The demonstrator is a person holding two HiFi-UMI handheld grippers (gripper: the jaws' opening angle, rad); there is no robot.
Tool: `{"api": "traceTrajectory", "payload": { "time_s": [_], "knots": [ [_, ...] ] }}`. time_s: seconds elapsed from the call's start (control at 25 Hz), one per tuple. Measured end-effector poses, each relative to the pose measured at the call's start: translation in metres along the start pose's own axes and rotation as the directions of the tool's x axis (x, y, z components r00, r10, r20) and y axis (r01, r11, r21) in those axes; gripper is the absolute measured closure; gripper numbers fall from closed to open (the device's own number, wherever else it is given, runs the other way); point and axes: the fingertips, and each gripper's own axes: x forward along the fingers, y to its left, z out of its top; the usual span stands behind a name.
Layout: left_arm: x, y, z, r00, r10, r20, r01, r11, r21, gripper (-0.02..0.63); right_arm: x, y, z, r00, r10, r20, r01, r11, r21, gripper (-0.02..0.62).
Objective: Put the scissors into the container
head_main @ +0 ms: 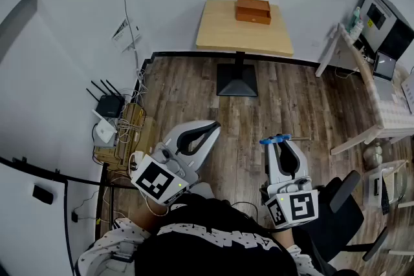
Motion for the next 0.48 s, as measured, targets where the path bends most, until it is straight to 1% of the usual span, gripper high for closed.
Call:
{"api": "traceTrajectory", "payload": {
  "time_s": [0.16, 0.28, 0.48],
  "knots": [
    [0.0003, -0.0033, -0.0022, 1.0, -0.002, -0.019, 0.002, 1.0, 0.01, 0.606, -0.0025, -0.002, 0.001, 1.0, 0.006, 0.01, -0.006, 1.0, 0.021, 0.5],
    [0.0016, -0.0045, -0.0003, 1.0, -0.005, 0.001, 0.005, 1.0, -0.013, 0.606, -0.0032, -0.0043, 0.003, 1.0, 0.004, 0.019, -0.004, 1.0, 0.017, 0.5],
    [0.0061, -0.0052, 0.0014, 1.0, 0.0, 0.01, 0.001, 1.0, -0.031, 0.606, -0.0058, -0.0099, 0.0059, 0.999, 0.001, 0.033, -0.002, 1.0, 0.017, 0.5]
  ]
}}
